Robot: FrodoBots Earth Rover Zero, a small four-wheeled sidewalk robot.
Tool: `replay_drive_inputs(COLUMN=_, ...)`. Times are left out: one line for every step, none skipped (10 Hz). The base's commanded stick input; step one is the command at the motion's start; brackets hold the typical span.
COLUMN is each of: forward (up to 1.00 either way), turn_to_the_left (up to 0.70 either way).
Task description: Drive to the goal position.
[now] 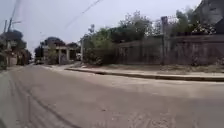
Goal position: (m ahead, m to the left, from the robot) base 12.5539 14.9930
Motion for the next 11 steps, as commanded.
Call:
replay_drive_inputs(forward=1.0, turn_to_the_left=0.41)
replay_drive_inputs(forward=1.0, turn_to_the_left=0.41)
replay_drive_inputs(forward=1.0, turn_to_the_left=0.41)
replay_drive_inputs(forward=1.0, turn_to_the_left=0.35)
replay_drive_inputs(forward=1.0, turn_to_the_left=0.01)
replay_drive_inputs(forward=1.0, turn_to_the_left=0.01)
replay_drive_inputs(forward=1.0, turn_to_the_left=0.01)
replay_drive_inputs(forward=1.0, turn_to_the_left=0.01)
replay_drive_inputs(forward=1.0, turn_to_the_left=0.01)
replay_drive_inputs(forward=1.0, turn_to_the_left=0.01)
replay_drive_inputs(forward=1.0, turn_to_the_left=0.01)
